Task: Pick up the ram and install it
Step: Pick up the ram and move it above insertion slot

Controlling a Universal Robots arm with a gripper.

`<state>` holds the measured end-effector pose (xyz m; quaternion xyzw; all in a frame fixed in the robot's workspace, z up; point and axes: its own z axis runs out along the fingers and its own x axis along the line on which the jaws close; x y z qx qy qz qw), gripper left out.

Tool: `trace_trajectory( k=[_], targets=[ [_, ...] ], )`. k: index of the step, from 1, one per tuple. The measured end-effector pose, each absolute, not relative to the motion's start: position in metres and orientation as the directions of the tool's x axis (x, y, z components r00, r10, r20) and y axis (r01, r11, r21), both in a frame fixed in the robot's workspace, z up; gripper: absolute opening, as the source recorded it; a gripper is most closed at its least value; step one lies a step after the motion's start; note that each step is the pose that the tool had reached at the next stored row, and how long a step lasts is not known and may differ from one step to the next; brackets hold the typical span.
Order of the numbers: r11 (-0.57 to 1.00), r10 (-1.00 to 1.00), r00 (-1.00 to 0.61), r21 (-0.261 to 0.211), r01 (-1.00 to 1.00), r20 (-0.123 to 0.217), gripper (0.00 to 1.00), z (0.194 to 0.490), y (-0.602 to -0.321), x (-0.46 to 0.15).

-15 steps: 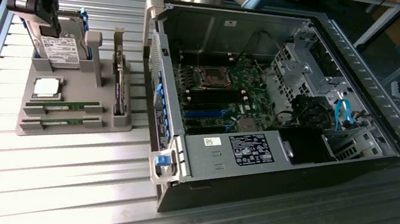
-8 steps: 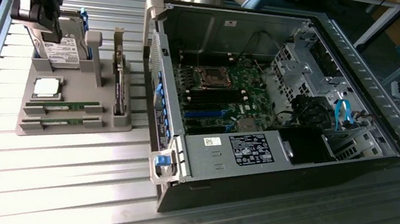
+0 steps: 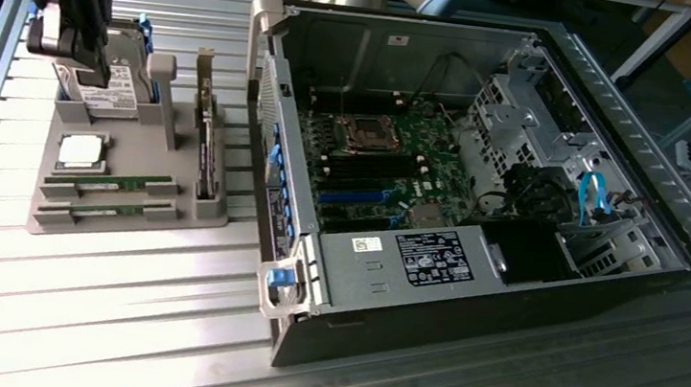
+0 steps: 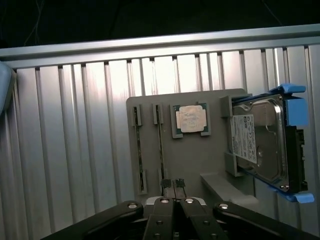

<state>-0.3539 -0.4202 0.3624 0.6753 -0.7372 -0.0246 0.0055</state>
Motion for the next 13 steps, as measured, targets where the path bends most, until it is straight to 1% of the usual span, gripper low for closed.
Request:
trace_trajectory(
  k=[13],
  targets=[
    [0.081,-0.996,-0.082,0.045,-0.996,-0.025,0.10,0.340,-0.420,-0.355]
  ],
)
